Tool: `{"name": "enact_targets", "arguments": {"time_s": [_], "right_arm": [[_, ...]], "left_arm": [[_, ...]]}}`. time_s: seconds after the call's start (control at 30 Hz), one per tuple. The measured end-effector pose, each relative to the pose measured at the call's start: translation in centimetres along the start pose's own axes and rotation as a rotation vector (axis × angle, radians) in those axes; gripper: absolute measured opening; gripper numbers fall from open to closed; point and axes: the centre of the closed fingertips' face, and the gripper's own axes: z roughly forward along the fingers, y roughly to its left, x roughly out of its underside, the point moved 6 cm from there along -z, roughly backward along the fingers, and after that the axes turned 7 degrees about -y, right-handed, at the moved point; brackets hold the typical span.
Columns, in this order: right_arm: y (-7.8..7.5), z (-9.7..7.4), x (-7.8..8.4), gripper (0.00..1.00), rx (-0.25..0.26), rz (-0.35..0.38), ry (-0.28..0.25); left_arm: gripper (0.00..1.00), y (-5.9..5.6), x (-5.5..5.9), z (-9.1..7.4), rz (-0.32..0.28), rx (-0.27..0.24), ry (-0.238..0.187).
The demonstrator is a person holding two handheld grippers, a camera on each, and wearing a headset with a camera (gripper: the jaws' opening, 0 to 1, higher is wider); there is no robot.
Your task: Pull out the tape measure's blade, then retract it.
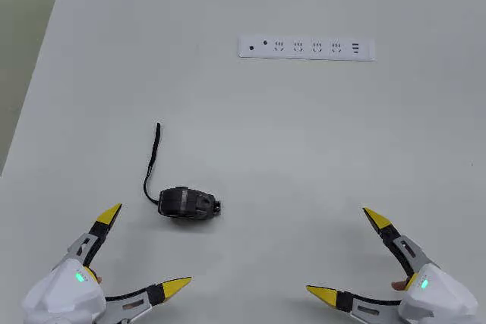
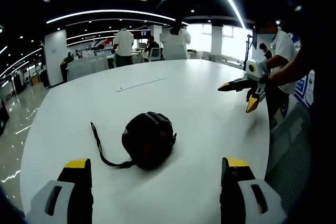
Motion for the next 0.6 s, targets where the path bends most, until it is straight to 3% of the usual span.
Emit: {"name": "enact_targets", "arguments": {"time_s": [0.6], "right_arm": [[-0.08,-0.35,0.33,1.00,0.001,0.005,0.008]], "left_arm": [[1.00,0.33,-0.03,-0.17,0.007,-0.006,0.003]]}}
